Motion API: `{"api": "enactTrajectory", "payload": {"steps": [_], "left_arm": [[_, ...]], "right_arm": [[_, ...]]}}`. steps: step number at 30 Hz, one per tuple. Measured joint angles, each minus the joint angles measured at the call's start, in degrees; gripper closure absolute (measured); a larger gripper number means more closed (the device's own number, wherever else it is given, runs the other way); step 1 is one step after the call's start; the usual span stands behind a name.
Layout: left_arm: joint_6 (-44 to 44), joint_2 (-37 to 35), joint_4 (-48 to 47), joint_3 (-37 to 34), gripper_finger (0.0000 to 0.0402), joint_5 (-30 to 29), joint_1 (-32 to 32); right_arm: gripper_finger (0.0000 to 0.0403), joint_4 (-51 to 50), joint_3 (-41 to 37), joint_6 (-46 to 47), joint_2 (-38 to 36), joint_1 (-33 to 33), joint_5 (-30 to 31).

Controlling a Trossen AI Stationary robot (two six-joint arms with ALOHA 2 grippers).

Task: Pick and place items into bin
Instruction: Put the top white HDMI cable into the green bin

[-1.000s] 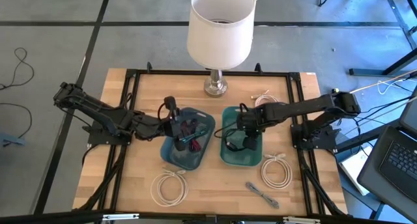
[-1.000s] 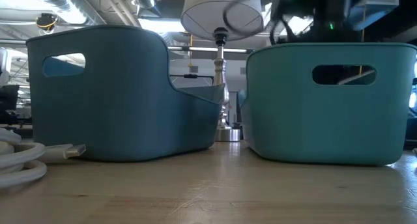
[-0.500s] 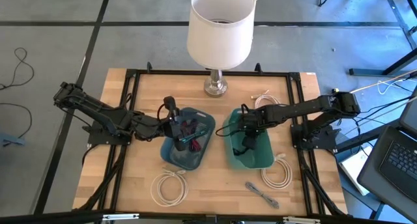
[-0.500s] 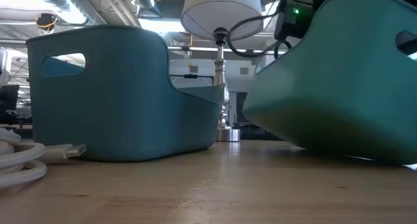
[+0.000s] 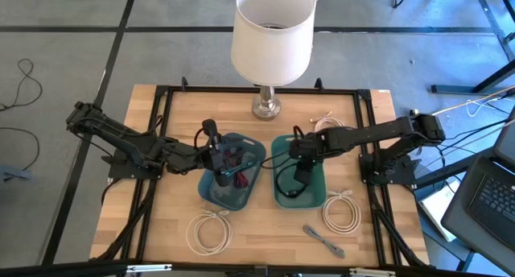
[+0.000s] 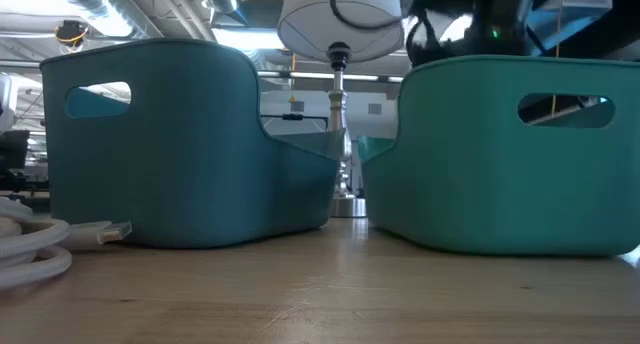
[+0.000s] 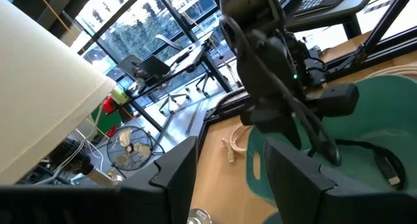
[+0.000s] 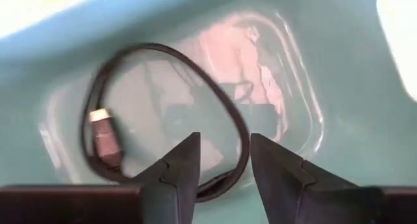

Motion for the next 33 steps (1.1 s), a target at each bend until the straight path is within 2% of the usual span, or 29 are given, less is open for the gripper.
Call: {"api": "enactTrajectory", "payload": {"steps": [4, 9, 13, 21, 23, 26, 29, 33], "left_arm": [[-0.68, 0.00, -0.27, 0.00, 0.0231, 0.00, 0.00], [-2.36, -0.01, -3.03, 0.00, 0.0231, -0.12, -0.45], [-2.33, -0.02, -5.04, 0.00, 0.0231, -3.25, -2.38], [-2.24, -0.02, -5.66, 0.04, 0.0231, -8.35, -7.00], [-2.16, -0.02, -5.65, 0.03, 0.0231, -8.96, -8.01], [-1.69, -0.02, -5.35, 0.03, 0.0231, -8.93, -8.45], [-1.69, -0.04, -4.48, 0.04, 0.0231, -8.94, -8.30], [-2.06, -0.04, -3.74, 0.04, 0.0231, -7.85, -7.25]], "right_arm": [[0.0266, -8.44, 6.95, 0.16, 0.00, 2.22, 2.24], [0.0265, -29.74, 16.41, 4.77, -0.01, 6.18, 14.63], [0.0265, -45.21, 18.67, 13.98, -0.79, 9.19, 21.32], [0.0265, -45.27, 6.25, 19.85, -10.15, 13.44, 19.54], [0.0265, -45.04, 1.83, 22.98, -14.99, 13.53, 22.17], [0.0265, -44.38, -2.92, 29.02, -23.61, 12.69, 29.35], [0.0265, -38.87, -5.15, 31.39, -33.36, 10.00, 34.90], [0.0265, -26.82, -6.68, 24.96, -45.62, 4.03, 32.87]]}}
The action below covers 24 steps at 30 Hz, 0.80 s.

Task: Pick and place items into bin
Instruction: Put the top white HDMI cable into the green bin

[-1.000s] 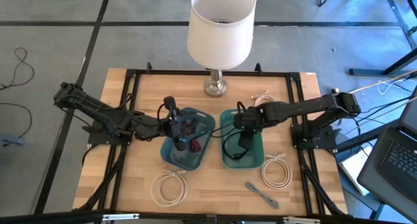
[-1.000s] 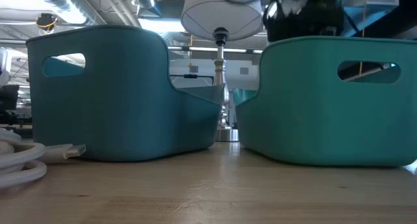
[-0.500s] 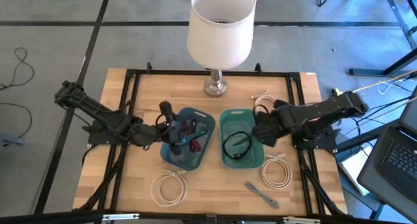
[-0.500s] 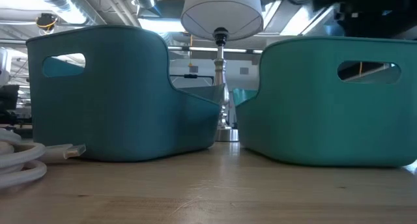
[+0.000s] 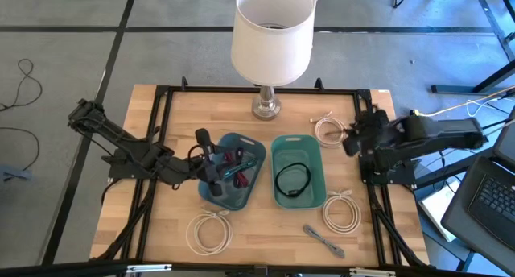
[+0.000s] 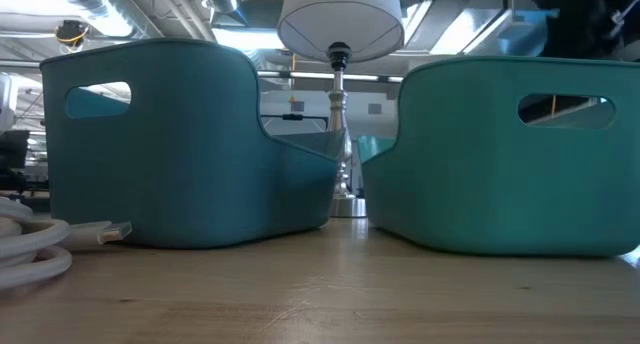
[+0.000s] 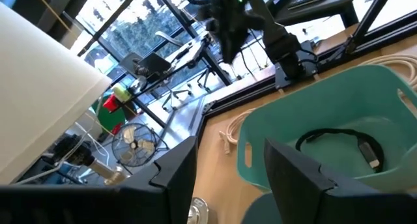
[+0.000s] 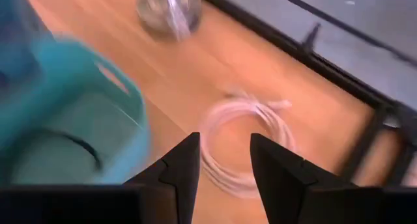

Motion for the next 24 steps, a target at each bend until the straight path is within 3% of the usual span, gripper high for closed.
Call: {"api": "enactTrajectory", "payload": {"steps": [4, 8, 12, 18, 24], "left_arm": [[-0.11, 0.00, 0.46, 0.00, 0.0232, 2.68, 1.36], [-0.15, 0.00, 0.63, 0.00, 0.0241, 6.04, 2.96], [-0.23, 0.00, 0.68, 0.00, 0.0255, 9.75, 4.45], [-0.33, 0.00, -0.75, 0.00, 0.0271, 10.49, 5.06], [-0.29, 0.04, -1.97, -0.02, 0.0274, 10.07, 4.05]], "right_arm": [[0.0265, 7.03, 0.43, -6.38, -5.78, -6.79, -0.98], [0.0265, 15.22, 0.46, -15.29, -5.96, -13.57, -2.99], [0.0265, 22.25, 0.54, -25.05, -1.16, -21.63, -8.14], [0.0265, 21.12, 1.95, -34.26, 8.05, -39.44, -12.60], [0.0265, 21.15, 4.96, -39.97, 14.94, -56.59, -25.97]]}}
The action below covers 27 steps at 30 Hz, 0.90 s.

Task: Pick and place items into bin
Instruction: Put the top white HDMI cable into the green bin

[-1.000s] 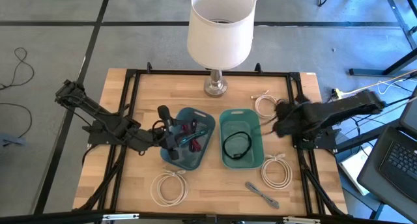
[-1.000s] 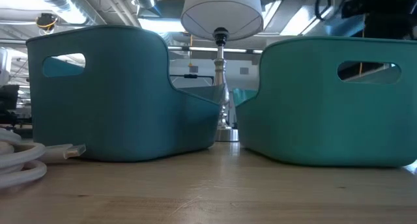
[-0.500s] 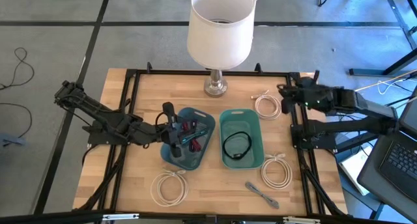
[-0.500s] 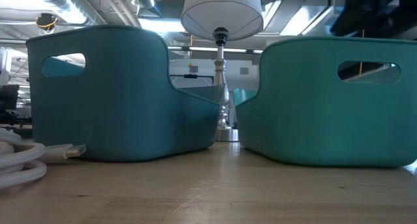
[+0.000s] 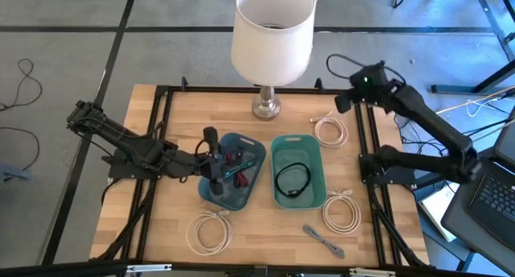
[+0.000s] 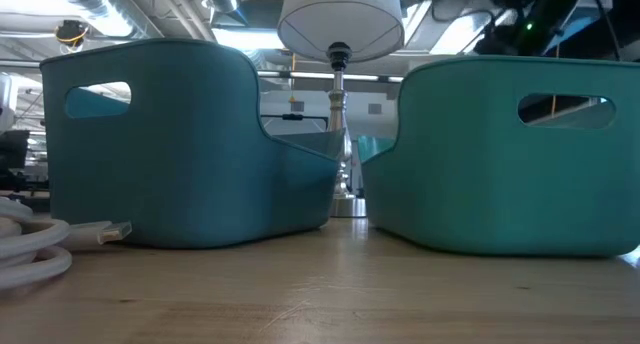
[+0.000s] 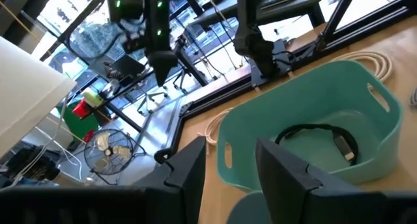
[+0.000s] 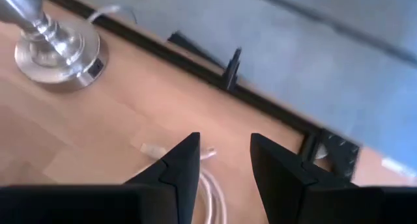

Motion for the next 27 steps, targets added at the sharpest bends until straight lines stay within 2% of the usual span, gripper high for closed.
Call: {"api": "enactTrajectory", "payload": {"steps": [4, 8, 18, 27], "left_arm": [[0.06, 0.00, 0.00, 0.00, 0.0274, -1.59, -1.32], [0.18, 0.00, 0.00, 0.00, 0.0274, -3.68, -2.69], [-0.01, 0.00, 0.04, -0.03, 0.0274, -6.16, -5.69], [-2.30, 0.00, -0.20, -0.03, 0.0276, -6.74, -7.06]], "right_arm": [[0.0265, -3.65, -0.24, -2.05, 4.17, -7.31, -6.68], [0.0265, -6.61, -0.37, -3.92, 8.91, -9.70, -11.51], [0.0264, -5.94, -0.37, -0.06, 17.98, -9.79, -11.60], [0.0242, -4.40, -0.37, 1.27, 24.83, -9.66, -11.43]]}}
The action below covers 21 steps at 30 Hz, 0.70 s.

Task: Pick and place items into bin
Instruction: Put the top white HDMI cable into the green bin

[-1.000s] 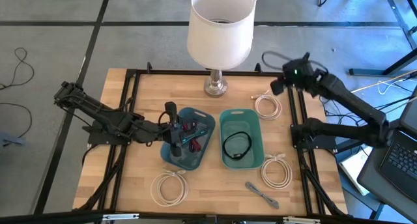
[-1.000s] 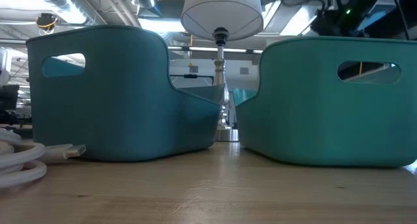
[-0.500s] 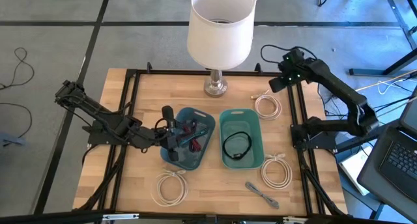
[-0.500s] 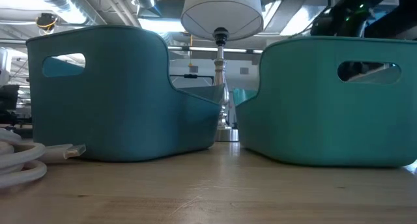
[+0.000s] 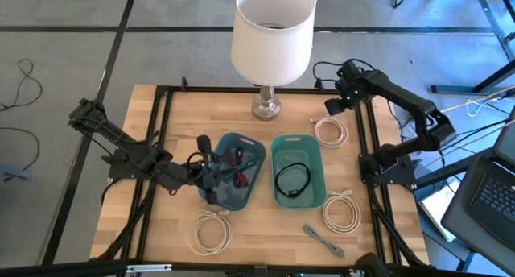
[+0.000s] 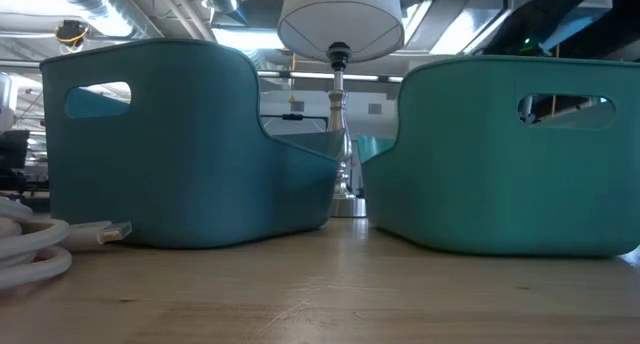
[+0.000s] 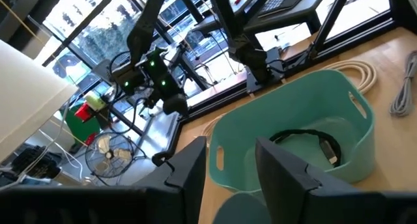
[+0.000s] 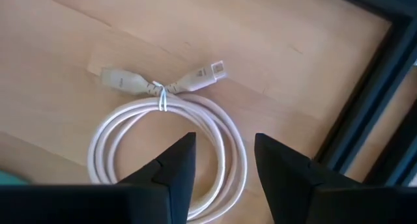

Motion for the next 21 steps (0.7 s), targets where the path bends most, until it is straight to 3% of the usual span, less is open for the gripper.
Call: {"api": "enactTrajectory", "payload": {"steps": [16, 21], "left_arm": [[-0.73, 0.00, -0.97, -0.01, 0.0279, -3.10, -3.20], [-0.70, 0.00, -0.98, -0.01, 0.0277, -4.47, -4.46]], "right_arm": [[0.0228, 2.43, -0.05, -3.07, 11.24, 2.25, 0.05], [0.0229, 3.84, -3.66, -5.16, 12.05, 2.25, 0.67]]}}
